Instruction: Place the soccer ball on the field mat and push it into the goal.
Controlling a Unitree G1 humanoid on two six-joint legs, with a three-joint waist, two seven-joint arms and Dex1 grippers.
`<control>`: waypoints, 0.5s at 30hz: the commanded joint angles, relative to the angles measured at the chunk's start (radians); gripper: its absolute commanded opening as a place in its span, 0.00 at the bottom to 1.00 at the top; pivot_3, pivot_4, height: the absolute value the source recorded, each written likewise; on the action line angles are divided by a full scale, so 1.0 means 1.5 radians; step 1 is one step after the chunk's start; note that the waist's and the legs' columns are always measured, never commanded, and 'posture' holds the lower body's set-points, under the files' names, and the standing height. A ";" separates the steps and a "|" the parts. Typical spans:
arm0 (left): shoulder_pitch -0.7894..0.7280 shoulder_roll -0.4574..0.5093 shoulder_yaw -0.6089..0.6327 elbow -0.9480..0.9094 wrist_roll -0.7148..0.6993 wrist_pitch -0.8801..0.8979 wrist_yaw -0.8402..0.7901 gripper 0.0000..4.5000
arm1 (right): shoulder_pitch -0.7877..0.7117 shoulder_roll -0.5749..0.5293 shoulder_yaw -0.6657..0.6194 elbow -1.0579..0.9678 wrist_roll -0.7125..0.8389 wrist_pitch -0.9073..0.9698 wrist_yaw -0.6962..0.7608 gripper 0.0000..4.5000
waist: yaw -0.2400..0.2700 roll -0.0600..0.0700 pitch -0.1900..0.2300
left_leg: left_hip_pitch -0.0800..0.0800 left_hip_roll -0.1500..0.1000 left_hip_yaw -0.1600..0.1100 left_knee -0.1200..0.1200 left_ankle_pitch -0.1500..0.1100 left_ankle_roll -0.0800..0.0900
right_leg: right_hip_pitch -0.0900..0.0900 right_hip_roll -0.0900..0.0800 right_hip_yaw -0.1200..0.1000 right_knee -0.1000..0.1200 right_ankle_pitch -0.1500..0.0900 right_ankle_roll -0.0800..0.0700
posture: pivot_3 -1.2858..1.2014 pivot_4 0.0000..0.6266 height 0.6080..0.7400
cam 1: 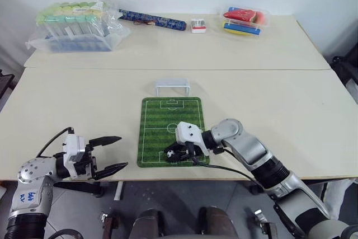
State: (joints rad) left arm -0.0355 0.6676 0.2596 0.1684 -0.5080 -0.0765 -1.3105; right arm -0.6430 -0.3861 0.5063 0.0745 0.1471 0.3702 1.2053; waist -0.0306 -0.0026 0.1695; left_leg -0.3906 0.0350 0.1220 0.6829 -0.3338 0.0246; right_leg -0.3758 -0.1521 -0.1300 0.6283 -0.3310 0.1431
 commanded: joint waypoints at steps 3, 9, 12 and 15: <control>-0.008 0.002 0.012 -0.012 -0.014 -0.001 0.003 1.00 | 0.007 0.006 -0.012 -0.018 0.004 -0.012 -0.003 0.39 | 0.000 0.000 0.000 | 0.000 0.000 0.000 0.000 0.000 0.000 | 0.000 0.000 0.000 0.000 0.000 0.000 | 0.52 0.24 1.00; -0.012 0.002 0.012 -0.006 -0.013 -0.002 0.002 1.00 | 0.006 0.007 -0.013 -0.033 0.005 -0.011 -0.002 0.39 | 0.000 0.000 0.000 | 0.000 0.000 0.000 0.000 0.000 0.000 | 0.000 0.000 0.000 0.000 0.000 0.000 | 0.52 0.24 1.00; -0.014 0.000 0.011 -0.005 -0.012 -0.003 0.003 1.00 | -0.001 0.006 -0.018 -0.050 0.012 -0.005 0.000 0.39 | 0.000 0.000 0.000 | 0.000 0.000 0.000 0.000 0.000 0.000 | 0.000 0.000 0.000 0.000 0.000 0.000 | 0.52 0.24 1.00; -0.015 0.000 0.012 -0.002 -0.012 -0.005 0.001 1.00 | -0.009 0.004 -0.021 -0.075 0.016 0.004 0.002 0.39 | 0.000 0.000 0.000 | 0.000 0.000 0.000 0.000 0.000 0.000 | 0.000 0.000 0.000 0.000 0.000 0.000 | 0.52 0.24 1.00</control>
State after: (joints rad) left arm -0.0536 0.6675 0.2596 0.1712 -0.5081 -0.0753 -1.3095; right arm -0.6395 -0.3820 0.5016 0.0187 0.1484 0.3733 1.2043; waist -0.0305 -0.0027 0.1695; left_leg -0.3906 0.0351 0.1220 0.6829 -0.3339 0.0246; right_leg -0.3758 -0.1521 -0.1300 0.6282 -0.3310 0.1431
